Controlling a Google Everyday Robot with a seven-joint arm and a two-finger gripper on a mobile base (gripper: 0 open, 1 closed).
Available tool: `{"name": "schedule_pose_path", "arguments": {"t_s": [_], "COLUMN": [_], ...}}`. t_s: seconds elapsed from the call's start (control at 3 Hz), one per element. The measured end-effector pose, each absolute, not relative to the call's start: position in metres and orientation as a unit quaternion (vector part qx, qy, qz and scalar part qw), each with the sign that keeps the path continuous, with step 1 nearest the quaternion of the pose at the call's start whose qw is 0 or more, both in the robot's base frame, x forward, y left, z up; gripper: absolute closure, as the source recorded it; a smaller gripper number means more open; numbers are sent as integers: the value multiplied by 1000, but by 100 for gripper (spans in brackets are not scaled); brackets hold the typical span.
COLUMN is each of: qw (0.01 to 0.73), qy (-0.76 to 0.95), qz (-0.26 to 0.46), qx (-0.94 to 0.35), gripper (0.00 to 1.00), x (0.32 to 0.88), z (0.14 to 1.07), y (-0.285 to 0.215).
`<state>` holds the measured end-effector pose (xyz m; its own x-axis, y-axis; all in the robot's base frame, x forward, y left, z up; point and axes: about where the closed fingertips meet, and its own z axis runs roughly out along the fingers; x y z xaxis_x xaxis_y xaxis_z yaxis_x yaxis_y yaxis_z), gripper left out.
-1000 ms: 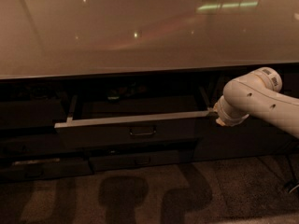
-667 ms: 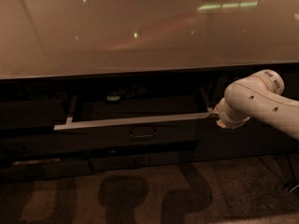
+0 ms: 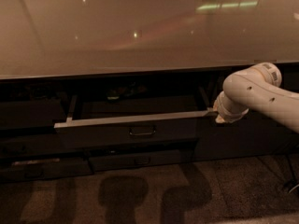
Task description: Open top drawer
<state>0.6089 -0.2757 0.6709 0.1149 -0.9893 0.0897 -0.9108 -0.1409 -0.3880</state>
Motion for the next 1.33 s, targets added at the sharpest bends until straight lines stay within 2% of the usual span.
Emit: {"name": "schedule_pose_path", "arguments": {"t_s": [1.0,1.33], "qw": [143,162], "qy": [644,639], "qz": [-183,-220], "qx": [-729,-719], "gripper": [100,100], "x": [621,626], "z": [713,773], "y": [-266,-259]}}
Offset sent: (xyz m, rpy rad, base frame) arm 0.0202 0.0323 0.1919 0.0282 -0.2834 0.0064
